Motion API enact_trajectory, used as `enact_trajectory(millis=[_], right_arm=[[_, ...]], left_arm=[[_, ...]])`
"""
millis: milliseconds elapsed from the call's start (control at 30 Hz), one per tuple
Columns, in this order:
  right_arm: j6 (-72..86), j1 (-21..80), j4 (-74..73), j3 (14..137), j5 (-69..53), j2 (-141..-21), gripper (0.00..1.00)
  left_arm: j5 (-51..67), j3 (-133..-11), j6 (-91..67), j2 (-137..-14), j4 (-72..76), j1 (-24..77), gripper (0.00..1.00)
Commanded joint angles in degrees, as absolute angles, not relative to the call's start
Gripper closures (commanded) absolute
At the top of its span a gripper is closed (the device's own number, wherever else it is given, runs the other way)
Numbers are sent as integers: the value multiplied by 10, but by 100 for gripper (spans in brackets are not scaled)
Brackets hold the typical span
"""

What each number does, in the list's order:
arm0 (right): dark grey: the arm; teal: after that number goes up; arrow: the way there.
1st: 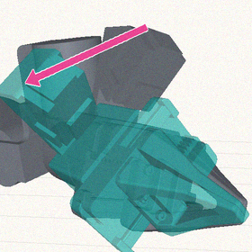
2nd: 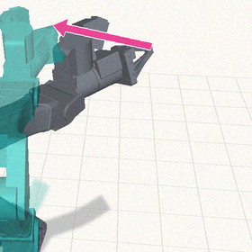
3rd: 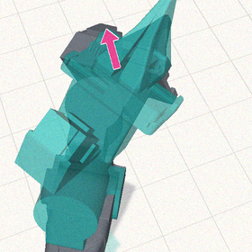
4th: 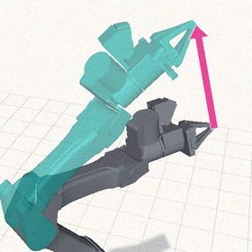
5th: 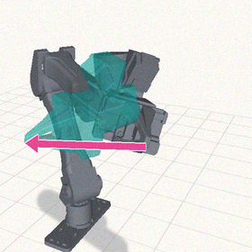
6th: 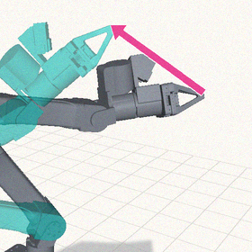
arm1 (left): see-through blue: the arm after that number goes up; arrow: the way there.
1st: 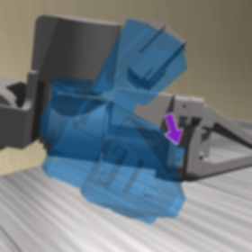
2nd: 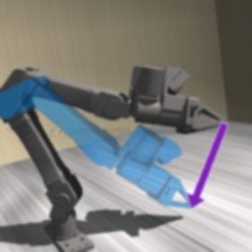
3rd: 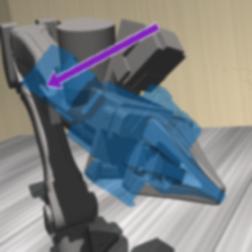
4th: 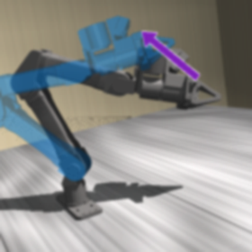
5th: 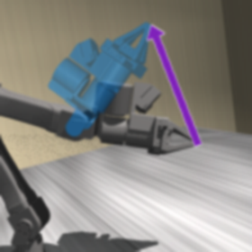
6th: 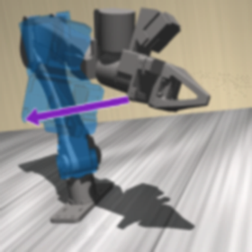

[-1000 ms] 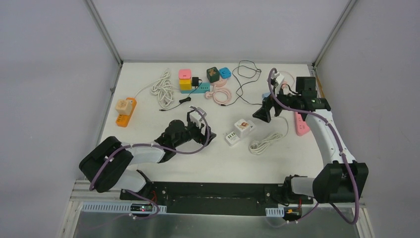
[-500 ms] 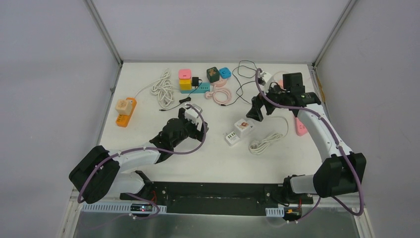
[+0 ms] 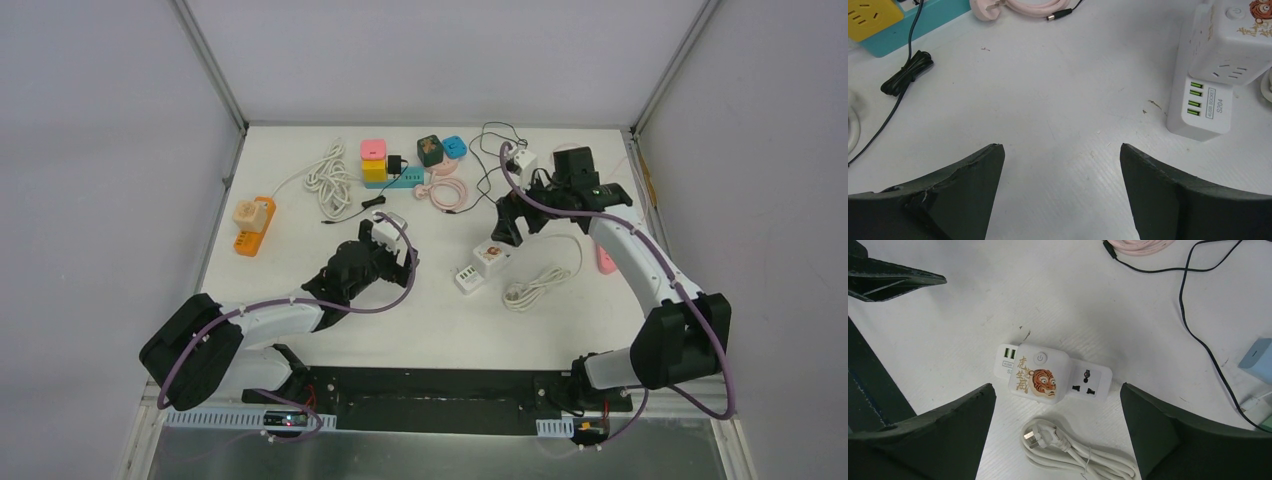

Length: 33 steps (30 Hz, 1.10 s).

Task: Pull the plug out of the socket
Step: Remove the plug from the socket.

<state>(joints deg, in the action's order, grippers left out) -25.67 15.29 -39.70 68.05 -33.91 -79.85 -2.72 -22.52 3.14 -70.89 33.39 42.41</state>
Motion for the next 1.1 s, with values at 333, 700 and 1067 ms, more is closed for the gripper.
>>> enact_trajectory(millis=[333,700,1067], right_arm=[[-216,177,-367,706,-279,-818,0],[-199,182,-358,704,-282,-820,0],[-185,204,-379,722,-264,-849,0]], left_arm=[[-35,-221,39,-697,362,428,11],[-34,-221,39,-698,363,428,11],[-32,-221,39,-698,363,428,11]])
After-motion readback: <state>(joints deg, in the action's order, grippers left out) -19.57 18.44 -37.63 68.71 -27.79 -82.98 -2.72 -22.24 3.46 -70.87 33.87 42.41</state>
